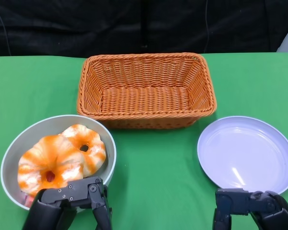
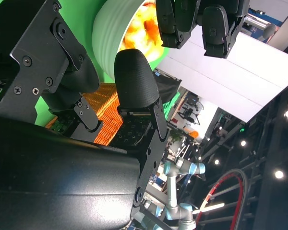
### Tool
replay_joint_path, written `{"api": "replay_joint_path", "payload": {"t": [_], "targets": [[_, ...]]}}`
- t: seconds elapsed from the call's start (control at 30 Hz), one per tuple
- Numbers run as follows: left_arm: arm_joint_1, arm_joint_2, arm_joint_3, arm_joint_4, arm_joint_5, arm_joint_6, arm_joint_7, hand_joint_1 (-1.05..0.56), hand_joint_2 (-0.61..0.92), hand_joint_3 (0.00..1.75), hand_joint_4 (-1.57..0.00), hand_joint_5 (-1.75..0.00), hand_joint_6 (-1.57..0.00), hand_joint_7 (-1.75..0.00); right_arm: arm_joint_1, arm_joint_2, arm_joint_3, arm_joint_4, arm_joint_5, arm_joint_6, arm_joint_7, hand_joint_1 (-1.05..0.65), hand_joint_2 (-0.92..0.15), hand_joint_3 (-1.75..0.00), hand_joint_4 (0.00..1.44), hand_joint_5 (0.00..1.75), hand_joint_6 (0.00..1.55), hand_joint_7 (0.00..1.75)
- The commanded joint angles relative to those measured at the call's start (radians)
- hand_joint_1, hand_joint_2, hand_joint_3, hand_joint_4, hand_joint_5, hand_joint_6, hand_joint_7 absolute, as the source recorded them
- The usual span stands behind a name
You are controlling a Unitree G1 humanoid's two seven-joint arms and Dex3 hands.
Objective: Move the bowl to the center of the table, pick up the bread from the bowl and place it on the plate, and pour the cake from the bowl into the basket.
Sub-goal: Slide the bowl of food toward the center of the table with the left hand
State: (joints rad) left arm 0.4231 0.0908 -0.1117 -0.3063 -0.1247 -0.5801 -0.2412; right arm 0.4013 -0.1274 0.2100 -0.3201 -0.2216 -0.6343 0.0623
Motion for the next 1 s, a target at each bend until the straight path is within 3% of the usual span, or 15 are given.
{"api": "replay_joint_path", "payload": {"t": [0.03, 0.53, 0.63, 0.73, 0.83, 0.9, 1.0], "targets": [[-0.003, 0.009, 0.005, 0.006, -0.009, -0.003, -0.006, 0.06, 0.27, 1.58, -1.04, -1.63, -1.0, -1.46, 0.003, -0.006, -0.006, 0.001, -0.01, -0.008, -0.005, 0.21, -0.08, -1.75, 1.06, 1.75, 0.99, 1.56], [-0.011, 0.015, 0.016, 0.004, -0.03, -0.006, -0.011, 0.09, 0.29, 1.57, -1.07, -1.61, -1.01, -1.45, 0.003, -0.003, -0.004, 0.003, -0.011, -0.011, -0.008, 0.21, -0.08, -1.75, 1.05, 1.75, 1.0, 1.55], [-0.012, 0.031, 0.048, -0.018, -0.021, 0.014, -0.002, 0.08, 0.28, 1.62, -0.98, -1.54, -0.94, -1.37, 0.006, -0.003, -0.004, -0.006, -0.01, -0.002, -0.005, 0.21, -0.08, -1.75, 1.06, 1.75, 1.0, 1.55], [-0.015, 0.055, 0.087, -0.044, 0.011, 0.034, 0.002, -0.03, 0.37, 1.34, -0.83, -1.24, -0.87, -0.93, 0.007, -0.005, -0.005, -0.01, -0.005, 0.004, -0.002, 0.22, -0.08, -1.75, 1.05, 1.75, 1.0, 1.55], [-0.022, 0.086, 0.125, -0.05, 0.014, 0.032, -0.011, -0.07, 0.39, 1.23, -0.81, -1.14, -0.88, -0.76, 0.007, -0.004, -0.004, -0.011, -0.003, 0.004, -0.002, 0.22, -0.08, -1.75, 1.05, 1.75, 1.0, 1.55], [-0.032, 0.12, 0.163, -0.047, 0.009, 0.021, -0.025, -0.3, 0.61, 0.75, -0.67, -0.89, -0.71, -0.47, 0.008, -0.003, -0.002, -0.011, -0.001, 0.004, -0.002, 0.22, -0.08, -1.75, 1.05, 1.75, 1.0, 1.55], [-0.056, 0.163, 0.25, -0.016, 0.016, 0.004, -0.016, -0.35, 0.82, 0.41, -0.59, -0.71, -0.61, -0.23, 0.002, 0.001, 0.0, -0.006, -0.011, 0.002, -0.006, 0.22, -0.08, -1.75, 1.05, 1.75, 1.0, 1.55]]}}
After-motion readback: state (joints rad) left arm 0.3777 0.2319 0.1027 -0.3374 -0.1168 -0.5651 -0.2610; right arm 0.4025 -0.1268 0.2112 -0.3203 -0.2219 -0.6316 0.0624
